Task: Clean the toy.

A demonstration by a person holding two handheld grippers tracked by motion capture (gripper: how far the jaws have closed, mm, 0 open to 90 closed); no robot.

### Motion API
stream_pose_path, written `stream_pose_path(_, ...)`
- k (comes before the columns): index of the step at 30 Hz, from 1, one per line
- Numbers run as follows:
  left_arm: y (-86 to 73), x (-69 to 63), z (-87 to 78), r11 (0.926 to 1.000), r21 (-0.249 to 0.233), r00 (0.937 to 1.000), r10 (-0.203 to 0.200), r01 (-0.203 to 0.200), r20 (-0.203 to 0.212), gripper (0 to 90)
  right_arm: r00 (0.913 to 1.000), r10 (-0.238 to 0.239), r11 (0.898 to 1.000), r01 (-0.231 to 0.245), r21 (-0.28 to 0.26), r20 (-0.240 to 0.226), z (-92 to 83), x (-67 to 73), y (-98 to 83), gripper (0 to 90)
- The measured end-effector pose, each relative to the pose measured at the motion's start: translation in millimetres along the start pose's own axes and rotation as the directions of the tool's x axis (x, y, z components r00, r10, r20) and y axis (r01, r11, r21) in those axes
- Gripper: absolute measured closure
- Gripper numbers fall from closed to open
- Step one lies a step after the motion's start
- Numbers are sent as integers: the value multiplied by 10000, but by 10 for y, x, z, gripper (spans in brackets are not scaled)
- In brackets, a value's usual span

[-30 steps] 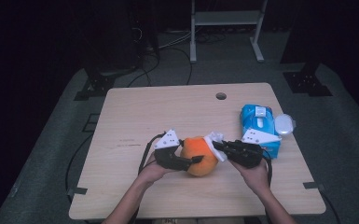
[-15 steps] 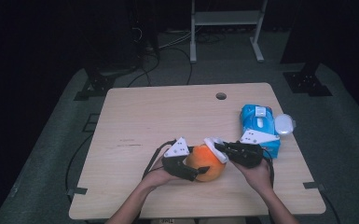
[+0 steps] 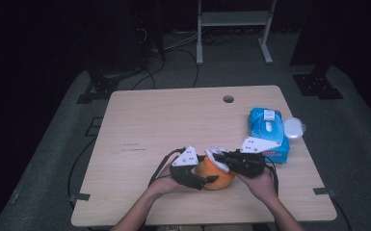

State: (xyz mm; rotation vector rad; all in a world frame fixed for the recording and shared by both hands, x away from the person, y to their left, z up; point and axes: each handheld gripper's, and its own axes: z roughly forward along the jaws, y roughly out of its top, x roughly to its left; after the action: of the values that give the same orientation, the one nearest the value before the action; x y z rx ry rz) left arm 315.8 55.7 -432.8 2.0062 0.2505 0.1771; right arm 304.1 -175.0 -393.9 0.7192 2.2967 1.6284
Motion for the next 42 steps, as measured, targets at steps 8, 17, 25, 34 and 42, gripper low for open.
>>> stream_pose_path(8, -10, 14, -7, 9999, -69, 9999, 95, -95, 50, 305, 9980, -66, 9992, 41, 394, 625, -54, -131, -47, 840)
stream_pose_path(17, -1, 28, 19, 9996, -173, 9995, -226, 222, -205, 301, 9974, 510, 9976, -533, 447, 514, -212, -197, -121, 840)
stream_pose_path(25, 24, -113, 91, 9972, 180, 9971, 725, -729, 221, 301, 9999, -74, 9990, 79, 434, -129, -30, 1, 15, 839)
stream_pose_path(34, -10, -43, 53, 9983, 48, 9974, 572, -575, 426, 303, 9957, 846, 9927, -874, 834, 365, -149, -288, -176, 839)
stream_pose_path(42, -31, 45, 3, 10000, -82, 9997, 18, -16, 235, 301, 9938, 967, 9922, -1006, 737, 549, -386, -245, -261, 839)
